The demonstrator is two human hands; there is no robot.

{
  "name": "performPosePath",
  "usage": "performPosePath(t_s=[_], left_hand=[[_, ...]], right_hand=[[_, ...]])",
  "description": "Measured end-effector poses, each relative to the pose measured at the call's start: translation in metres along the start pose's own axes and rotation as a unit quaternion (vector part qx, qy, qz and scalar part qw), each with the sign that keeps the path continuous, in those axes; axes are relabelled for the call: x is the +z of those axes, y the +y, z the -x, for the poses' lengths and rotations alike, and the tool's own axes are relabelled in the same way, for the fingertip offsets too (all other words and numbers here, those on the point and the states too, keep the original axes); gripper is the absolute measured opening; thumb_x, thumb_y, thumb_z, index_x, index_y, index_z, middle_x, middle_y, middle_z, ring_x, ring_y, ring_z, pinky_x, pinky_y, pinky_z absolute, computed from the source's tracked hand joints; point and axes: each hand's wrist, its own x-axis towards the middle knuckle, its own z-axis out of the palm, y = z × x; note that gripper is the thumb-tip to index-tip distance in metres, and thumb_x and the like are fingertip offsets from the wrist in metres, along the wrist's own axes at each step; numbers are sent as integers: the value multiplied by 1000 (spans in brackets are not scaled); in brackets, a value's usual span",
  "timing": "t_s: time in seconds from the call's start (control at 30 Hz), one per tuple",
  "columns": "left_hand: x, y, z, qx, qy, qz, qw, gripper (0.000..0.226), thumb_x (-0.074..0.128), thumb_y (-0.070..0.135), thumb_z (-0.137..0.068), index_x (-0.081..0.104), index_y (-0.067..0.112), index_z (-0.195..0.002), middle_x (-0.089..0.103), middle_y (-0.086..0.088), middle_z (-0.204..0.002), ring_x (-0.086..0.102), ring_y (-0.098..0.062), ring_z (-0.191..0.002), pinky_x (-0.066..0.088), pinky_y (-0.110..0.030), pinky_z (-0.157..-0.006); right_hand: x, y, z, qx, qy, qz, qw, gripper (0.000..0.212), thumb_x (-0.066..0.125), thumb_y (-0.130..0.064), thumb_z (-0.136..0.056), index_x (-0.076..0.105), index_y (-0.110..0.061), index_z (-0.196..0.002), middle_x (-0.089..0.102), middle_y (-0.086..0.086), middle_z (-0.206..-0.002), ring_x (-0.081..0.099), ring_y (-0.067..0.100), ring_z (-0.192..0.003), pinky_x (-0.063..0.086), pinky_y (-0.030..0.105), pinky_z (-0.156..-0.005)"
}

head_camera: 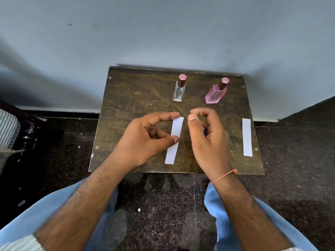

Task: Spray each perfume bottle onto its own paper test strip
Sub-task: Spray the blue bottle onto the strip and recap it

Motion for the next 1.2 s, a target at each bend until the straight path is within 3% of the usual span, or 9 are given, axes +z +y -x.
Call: performPosePath(t_s=[0.2,0.37,0.63,0.83,0.97,1.2], left_hand=[[1,1,1,10,-4,-10,1000,56,88,6,-86,72,31,-134,81,-4,-76,69,-2,-65,48,-15,-60],[1,1,1,4,-6,-14,1000,56,88,8,-86,73,35,-133,82,-6,-77,68,-5,-66,48,-18,-60],[0,-1,1,3,-7,-13,1000,56,88,8,-86,73,36,-133,82,-8,-79,71,-10,-70,51,-21,-62],[0,1,1,4,-2,-22,1000,55,88,8,-87,73,32,-134,82,-5,-77,65,-1,-59,46,-15,-56],[0,1,0,4,0,-20,1000,56,88,6,-87,73,31,-134,82,-7,-78,67,1,-62,47,-13,-58],[0,-1,-1,0,-1,-19,1000,56,89,12,-86,73,39,-132,83,-7,-80,71,-16,-72,51,-28,-68]], right_hand=[[1,0,1,-36,29,34,998,22,57,-42,-100,66,-30,-117,60,-2,-68,57,12,-58,40,26,-55],[0,-1,1,-47,25,12,999,24,60,-46,-103,63,-26,-116,68,5,-80,61,15,-66,45,25,-60],[0,0,1,-59,8,27,998,16,63,-31,-99,65,-24,-114,48,-5,-60,48,11,-52,33,21,-52],[-1,-3,1,-70,10,6,997,23,61,-44,-102,64,-24,-112,55,5,-62,46,11,-49,35,23,-50],[-1,-1,1,-63,5,16,998,20,61,-39,-99,65,-25,-113,51,-2,-59,47,12,-50,33,20,-52],[-2,-2,2,-65,-5,11,998,20,62,-41,-103,64,-23,-109,48,-6,-59,46,10,-48,30,17,-50]])
